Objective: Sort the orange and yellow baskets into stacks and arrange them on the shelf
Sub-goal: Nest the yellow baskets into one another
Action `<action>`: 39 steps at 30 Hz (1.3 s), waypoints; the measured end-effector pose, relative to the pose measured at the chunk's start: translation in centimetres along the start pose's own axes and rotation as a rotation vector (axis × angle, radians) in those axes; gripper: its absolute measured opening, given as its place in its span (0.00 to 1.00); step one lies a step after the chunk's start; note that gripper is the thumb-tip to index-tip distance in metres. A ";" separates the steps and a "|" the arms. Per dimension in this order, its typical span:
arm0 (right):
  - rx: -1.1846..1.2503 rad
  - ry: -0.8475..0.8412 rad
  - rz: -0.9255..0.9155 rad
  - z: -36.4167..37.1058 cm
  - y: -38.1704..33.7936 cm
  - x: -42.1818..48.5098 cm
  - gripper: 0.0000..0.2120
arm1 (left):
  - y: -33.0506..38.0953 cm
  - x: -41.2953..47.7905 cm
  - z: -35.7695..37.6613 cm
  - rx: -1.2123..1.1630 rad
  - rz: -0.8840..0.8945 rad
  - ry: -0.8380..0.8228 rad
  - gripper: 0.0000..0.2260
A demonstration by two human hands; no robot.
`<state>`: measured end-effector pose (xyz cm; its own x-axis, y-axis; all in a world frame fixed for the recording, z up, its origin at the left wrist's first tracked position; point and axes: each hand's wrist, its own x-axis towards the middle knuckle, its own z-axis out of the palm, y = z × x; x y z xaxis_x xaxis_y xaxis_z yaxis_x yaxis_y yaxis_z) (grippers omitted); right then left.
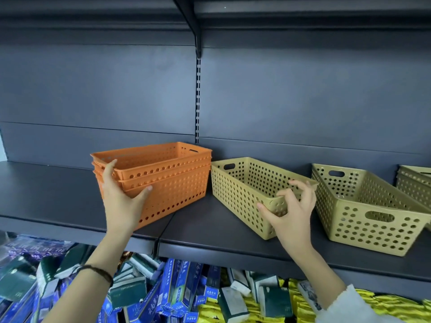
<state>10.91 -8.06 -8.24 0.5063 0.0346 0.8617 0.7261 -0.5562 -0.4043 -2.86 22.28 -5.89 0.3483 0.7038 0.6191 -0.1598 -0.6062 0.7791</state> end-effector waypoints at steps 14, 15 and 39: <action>0.327 0.135 -0.038 -5.5 -1.3 2.9 0.13 | 3.9 -2.9 5.0 0.147 0.294 -0.169 0.39; 0.342 0.123 -0.049 -6.0 -1.3 2.9 0.12 | 4.8 -2.6 5.4 0.088 0.301 -0.249 0.40; 0.453 -0.222 0.384 -17.8 14.1 13.1 0.26 | 20.8 -14.0 24.6 -0.378 0.098 -0.109 0.35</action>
<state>19.50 -30.26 2.86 0.8188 0.1012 0.5651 0.5740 -0.1581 -0.8034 11.68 -9.29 -0.79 0.4074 0.5938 0.6939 -0.5186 -0.4749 0.7110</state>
